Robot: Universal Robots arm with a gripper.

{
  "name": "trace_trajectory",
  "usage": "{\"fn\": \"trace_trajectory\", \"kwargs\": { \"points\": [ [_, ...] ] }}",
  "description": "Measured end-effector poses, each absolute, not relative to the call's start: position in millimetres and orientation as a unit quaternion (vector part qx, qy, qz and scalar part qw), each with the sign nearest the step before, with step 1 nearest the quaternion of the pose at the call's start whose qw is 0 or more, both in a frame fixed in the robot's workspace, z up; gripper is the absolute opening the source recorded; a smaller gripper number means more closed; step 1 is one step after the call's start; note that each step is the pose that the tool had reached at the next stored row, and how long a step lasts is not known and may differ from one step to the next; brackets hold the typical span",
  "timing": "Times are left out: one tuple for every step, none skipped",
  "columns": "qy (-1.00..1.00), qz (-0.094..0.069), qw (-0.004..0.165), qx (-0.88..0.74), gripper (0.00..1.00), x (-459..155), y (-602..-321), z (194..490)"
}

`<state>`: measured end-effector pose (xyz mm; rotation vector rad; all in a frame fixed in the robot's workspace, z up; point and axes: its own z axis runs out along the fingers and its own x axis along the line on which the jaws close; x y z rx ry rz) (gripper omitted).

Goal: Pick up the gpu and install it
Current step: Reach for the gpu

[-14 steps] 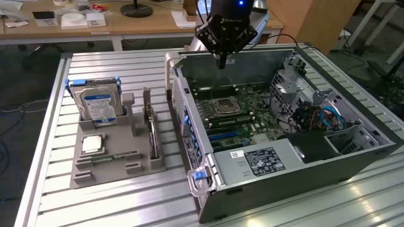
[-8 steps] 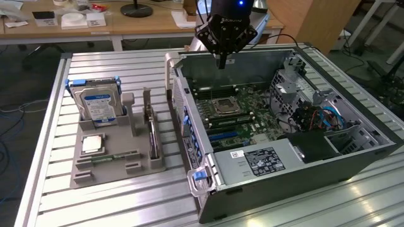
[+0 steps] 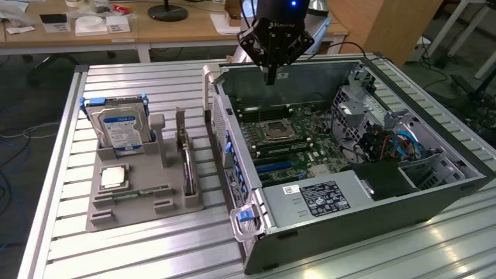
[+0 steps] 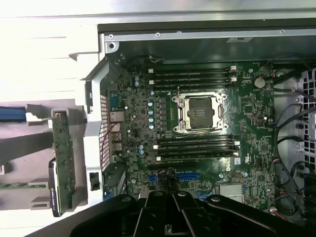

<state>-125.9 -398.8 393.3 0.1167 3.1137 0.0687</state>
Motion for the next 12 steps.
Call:
{"fn": "trace_trajectory", "kwargs": {
  "points": [
    [0.999, 0.022, 0.013, 0.037, 0.11, -126.9, -398.9, 393.3],
    [0.999, 0.022, 0.012, 0.037, 0.11, -127.9, -398.9, 393.3],
    [0.999, 0.022, 0.012, 0.037, 0.11, -128.9, -398.8, 393.3],
    [0.999, 0.022, 0.012, 0.037, 0.11, -130.0, -398.8, 393.3],
    [0.999, 0.022, 0.012, 0.037, 0.11, -131.3, -398.8, 393.3],
    [0.999, 0.022, 0.012, 0.037, 0.11, -132.6, -398.8, 393.3],
    [0.999, 0.022, 0.012, 0.037, 0.11, -133.7, -398.8, 393.3],
    [0.999, 0.022, 0.012, 0.037, 0.11, -134.7, -398.9, 393.3],
    [0.999, 0.022, 0.012, 0.037, 0.11, -135.9, -398.9, 393.3],
    [0.999, 0.022, 0.012, 0.037, 0.11, -137.3, -398.9, 393.3],
    [0.999, 0.022, 0.012, 0.037, 0.11, -138.9, -398.9, 393.3],
    [0.999, 0.022, 0.012, 0.037, 0.11, -140.4, -398.8, 393.3]
  ]
}}
